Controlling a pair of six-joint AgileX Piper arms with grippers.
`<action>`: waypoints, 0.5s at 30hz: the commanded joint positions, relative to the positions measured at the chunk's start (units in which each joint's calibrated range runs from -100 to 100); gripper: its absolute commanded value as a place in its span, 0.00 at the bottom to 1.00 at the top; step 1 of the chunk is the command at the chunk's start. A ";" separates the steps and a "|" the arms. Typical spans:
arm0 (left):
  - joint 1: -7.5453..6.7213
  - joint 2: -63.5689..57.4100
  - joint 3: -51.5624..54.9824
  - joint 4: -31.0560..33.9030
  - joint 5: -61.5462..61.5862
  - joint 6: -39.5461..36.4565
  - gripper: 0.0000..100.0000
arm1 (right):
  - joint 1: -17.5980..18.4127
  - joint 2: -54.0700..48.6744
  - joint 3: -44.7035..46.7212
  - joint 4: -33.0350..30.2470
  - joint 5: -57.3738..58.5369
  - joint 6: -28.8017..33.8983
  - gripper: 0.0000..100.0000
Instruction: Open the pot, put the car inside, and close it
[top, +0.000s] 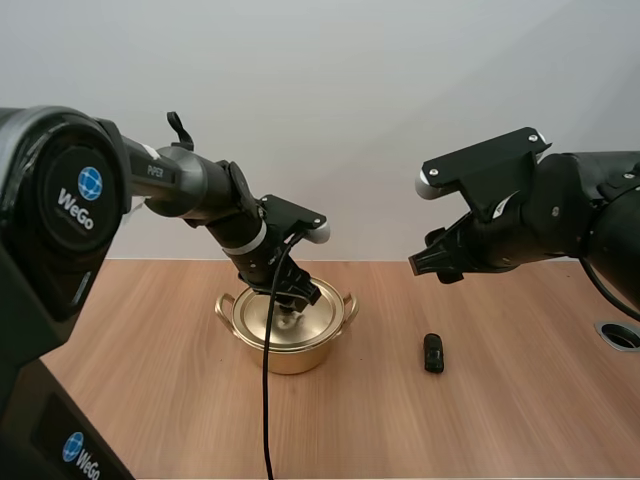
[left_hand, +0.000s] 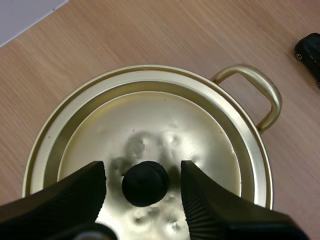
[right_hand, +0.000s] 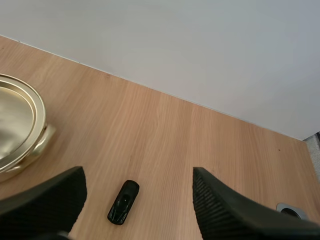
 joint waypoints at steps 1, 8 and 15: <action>-0.04 0.00 -0.01 -0.04 0.04 -0.05 0.53 | 0.04 0.02 0.04 0.06 -0.12 0.01 1.00; -0.04 0.00 -0.01 -0.16 0.04 -0.05 0.01 | 0.04 0.02 0.04 0.06 0.71 0.01 1.00; 0.03 -0.40 -2.41 0.71 4.37 -0.84 0.00 | 0.04 3.67 0.04 2.45 2.39 0.34 1.00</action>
